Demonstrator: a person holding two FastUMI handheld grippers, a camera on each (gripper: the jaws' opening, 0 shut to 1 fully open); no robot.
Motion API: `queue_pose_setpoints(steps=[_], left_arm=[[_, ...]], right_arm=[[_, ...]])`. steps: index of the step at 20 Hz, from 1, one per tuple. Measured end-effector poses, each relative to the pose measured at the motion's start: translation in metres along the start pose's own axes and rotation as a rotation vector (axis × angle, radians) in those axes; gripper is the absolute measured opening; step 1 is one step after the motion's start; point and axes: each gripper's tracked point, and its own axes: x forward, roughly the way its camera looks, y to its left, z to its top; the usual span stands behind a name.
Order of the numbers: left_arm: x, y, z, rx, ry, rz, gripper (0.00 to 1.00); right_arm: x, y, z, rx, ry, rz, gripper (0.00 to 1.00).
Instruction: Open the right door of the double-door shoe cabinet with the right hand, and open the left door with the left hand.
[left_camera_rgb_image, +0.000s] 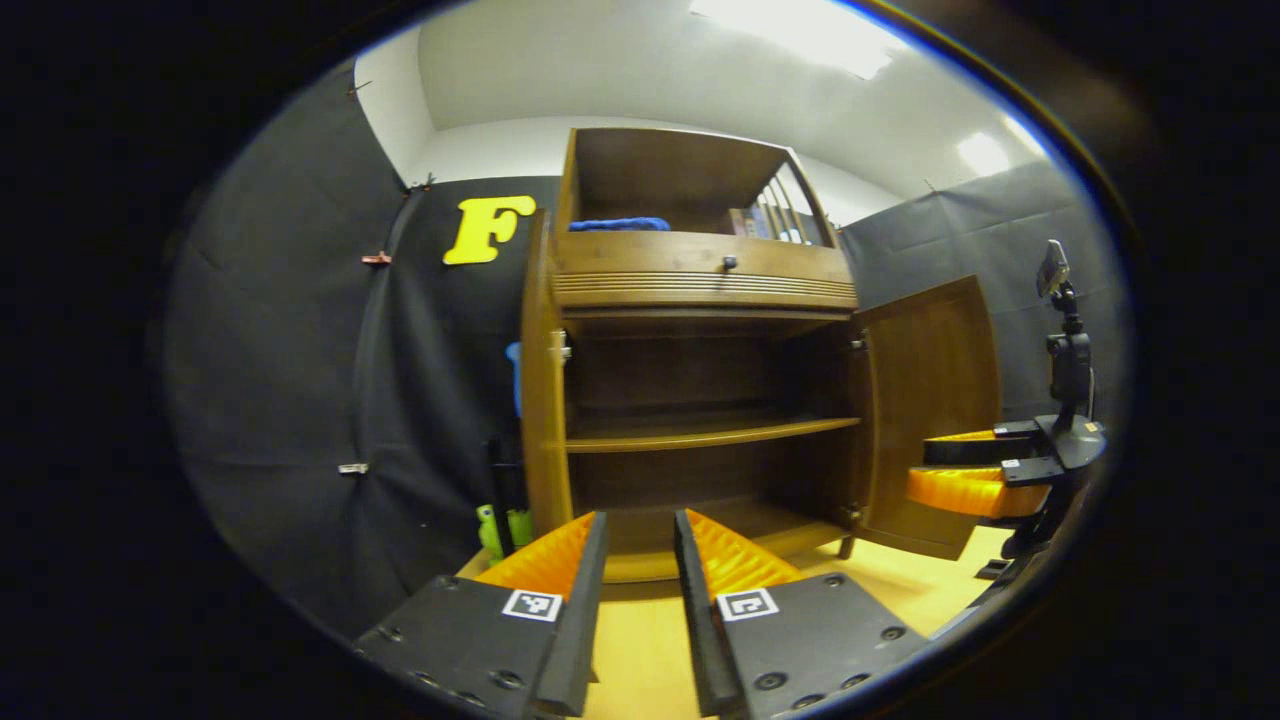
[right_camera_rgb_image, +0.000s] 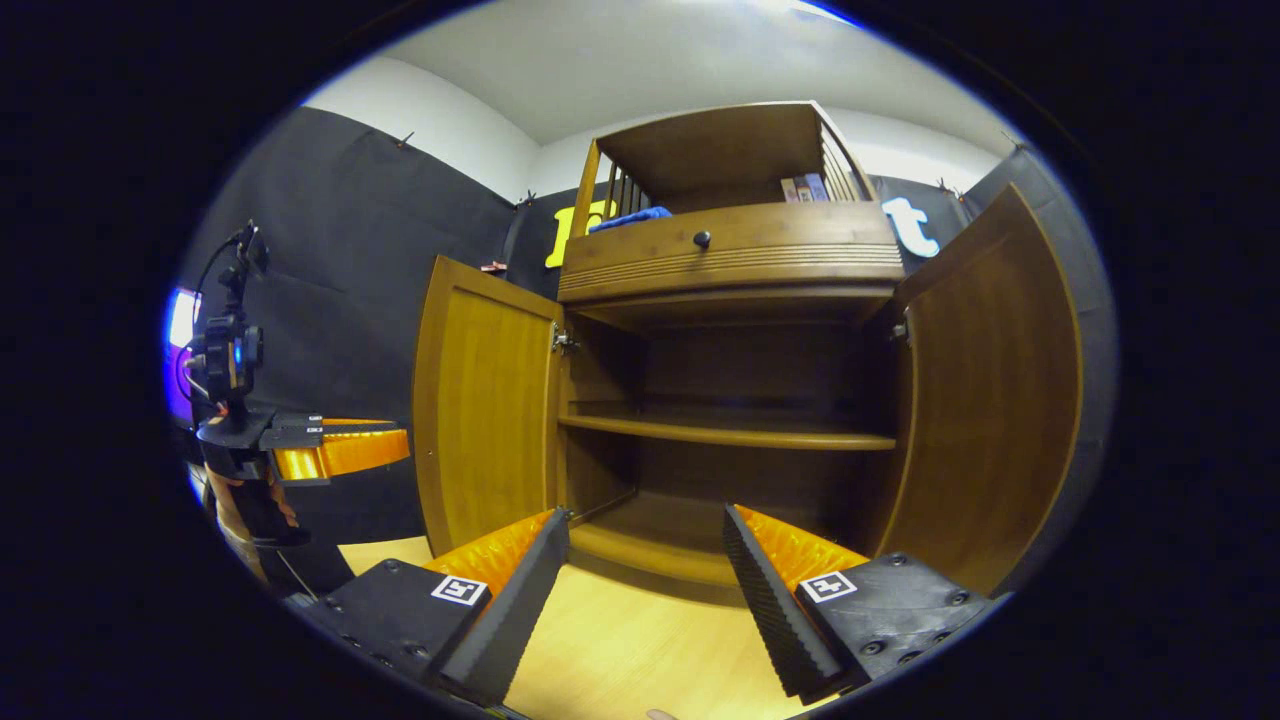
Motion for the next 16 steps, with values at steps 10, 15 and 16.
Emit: queue_pose_setpoints(steps=[10,15,16], left_arm=[[0.023,-0.064,0.028,0.034,-0.066,-0.08,0.99],[0.029,-0.079,0.037,0.028,-0.1,-0.1,0.99],[0.029,-0.082,0.038,0.031,-0.103,-0.1,0.99]], right_arm=[[-0.034,-0.06,0.015,-0.038,-0.02,-0.166,0.95],[-0.047,-0.073,0.021,-0.059,-0.036,-0.196,0.95],[-0.05,-0.075,0.023,-0.063,-0.038,-0.201,0.95]])
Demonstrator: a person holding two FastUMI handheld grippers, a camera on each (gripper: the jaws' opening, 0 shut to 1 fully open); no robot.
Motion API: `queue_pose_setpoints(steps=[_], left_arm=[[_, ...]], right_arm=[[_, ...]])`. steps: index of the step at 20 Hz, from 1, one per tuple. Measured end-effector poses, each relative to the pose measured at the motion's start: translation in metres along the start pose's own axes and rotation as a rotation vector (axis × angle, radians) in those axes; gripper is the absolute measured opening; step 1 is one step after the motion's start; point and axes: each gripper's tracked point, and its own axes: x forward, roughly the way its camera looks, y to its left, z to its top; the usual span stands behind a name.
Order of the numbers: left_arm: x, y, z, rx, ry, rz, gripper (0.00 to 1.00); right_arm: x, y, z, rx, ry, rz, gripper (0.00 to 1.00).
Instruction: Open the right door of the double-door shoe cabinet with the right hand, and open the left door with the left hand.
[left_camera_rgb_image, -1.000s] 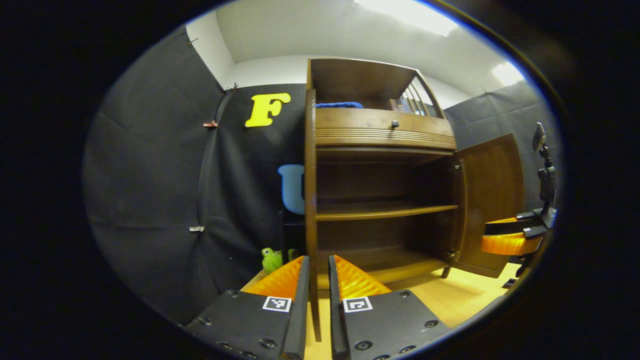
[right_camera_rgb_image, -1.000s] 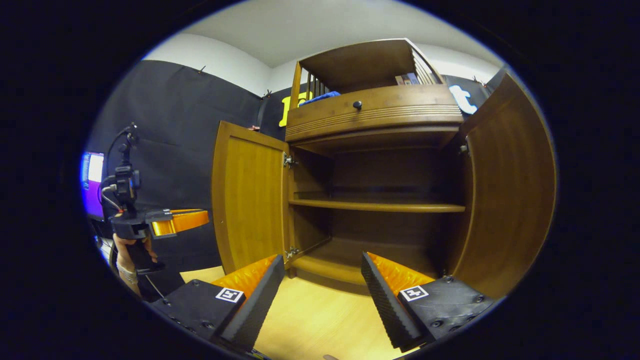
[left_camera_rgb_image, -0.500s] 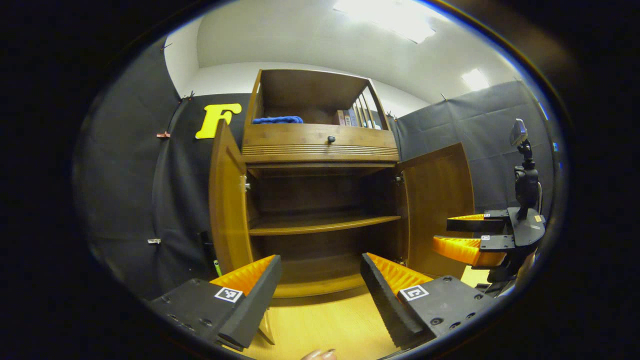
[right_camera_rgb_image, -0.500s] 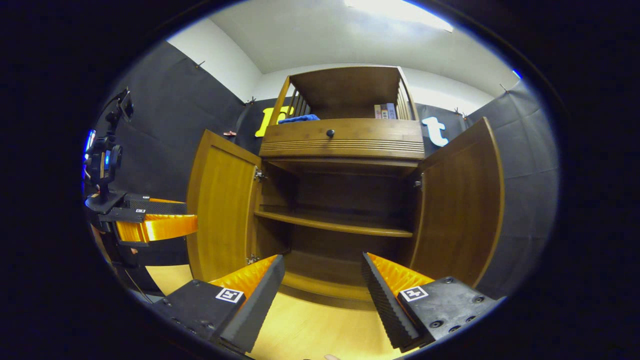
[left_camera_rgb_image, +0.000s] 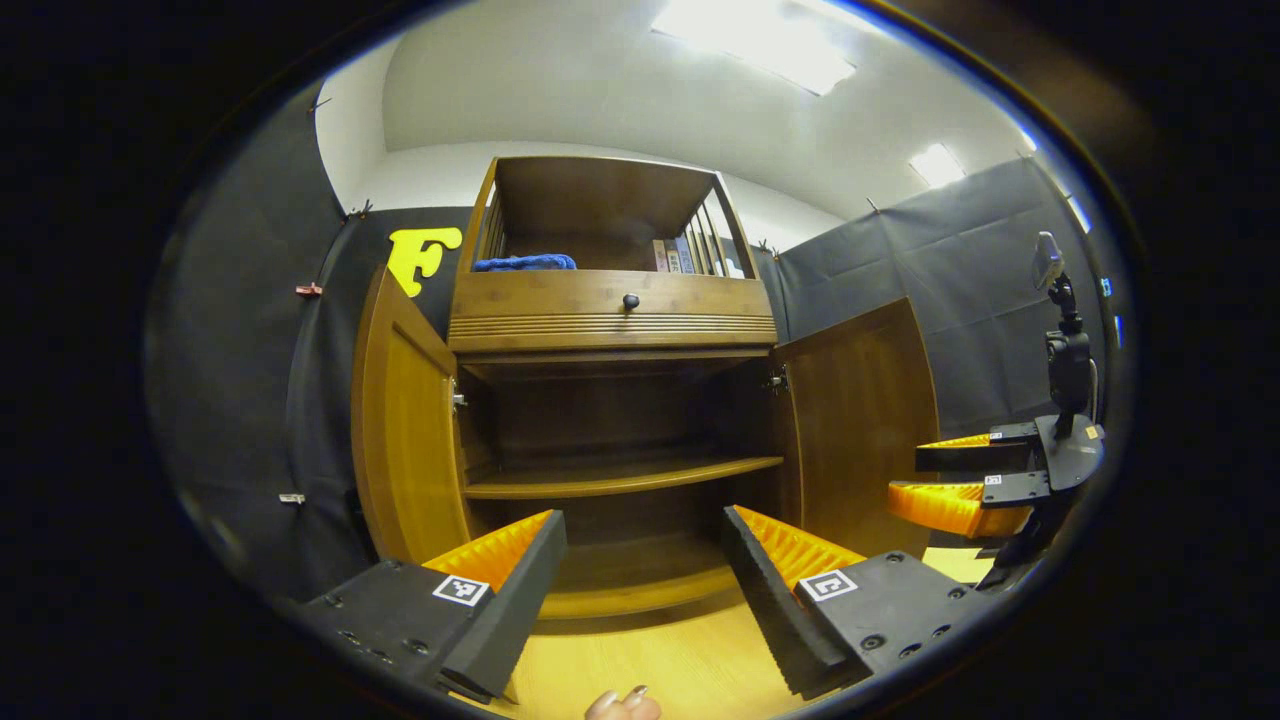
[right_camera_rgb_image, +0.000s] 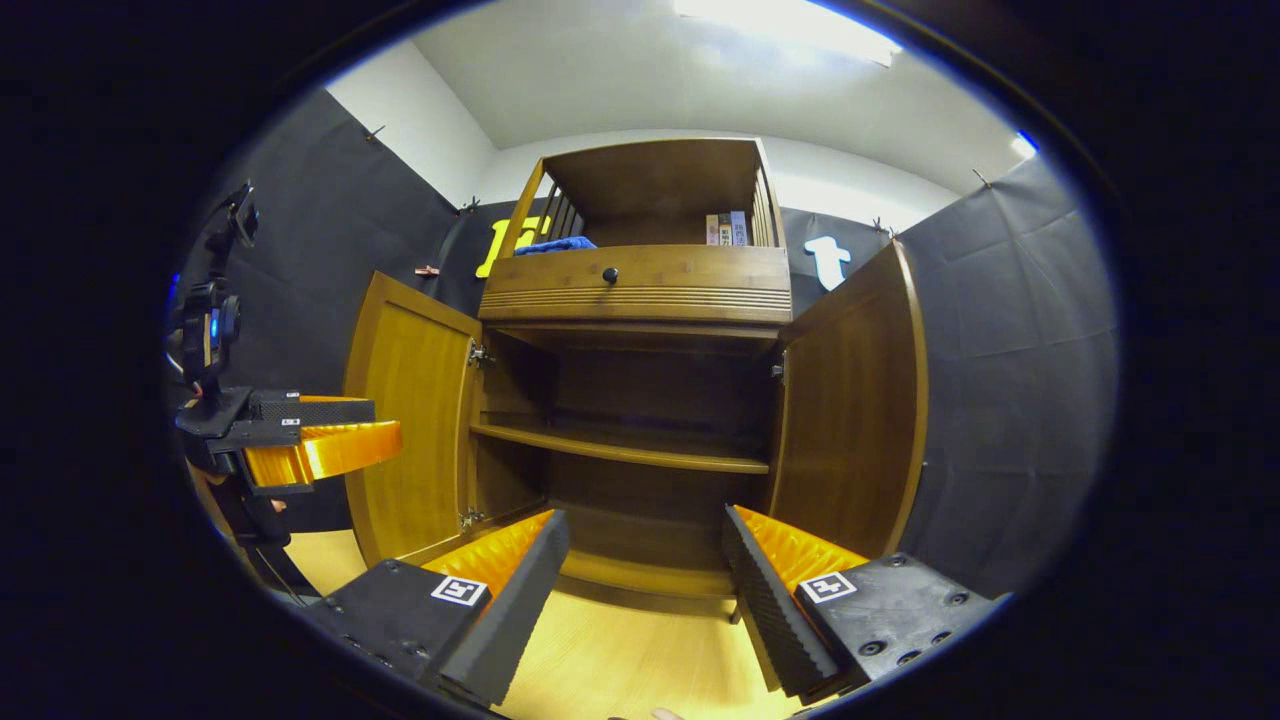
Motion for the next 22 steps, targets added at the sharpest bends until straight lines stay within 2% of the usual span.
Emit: queue_pose_setpoints(steps=[8,9,16,18,19,20,22], left_arm=[[0.002,-0.009,0.001,-0.004,0.005,-0.014,0.96],[0.003,-0.008,0.0,-0.003,0.008,-0.008,0.98],[0.01,-0.004,-0.009,-0.011,0.024,0.009,0.99],[0.011,-0.003,-0.011,-0.011,0.031,0.005,0.99],[0.012,-0.002,-0.013,-0.01,0.033,0.002,0.94],[0.012,-0.001,-0.013,-0.01,0.033,0.002,0.97],[0.013,0.001,-0.013,-0.01,0.027,0.009,0.99]], right_arm=[[-0.005,-0.009,0.004,0.002,-0.002,-0.015,0.95],[-0.005,-0.009,0.002,-0.001,0.003,-0.016,0.99],[-0.006,-0.012,-0.003,-0.01,0.028,-0.03,0.95],[-0.005,-0.011,-0.004,-0.006,0.028,-0.029,0.99],[-0.004,-0.009,-0.004,-0.004,0.028,-0.026,0.97],[-0.002,-0.007,-0.003,-0.006,0.028,-0.022,0.99],[0.0,-0.005,-0.003,-0.01,0.026,-0.017,0.97]])
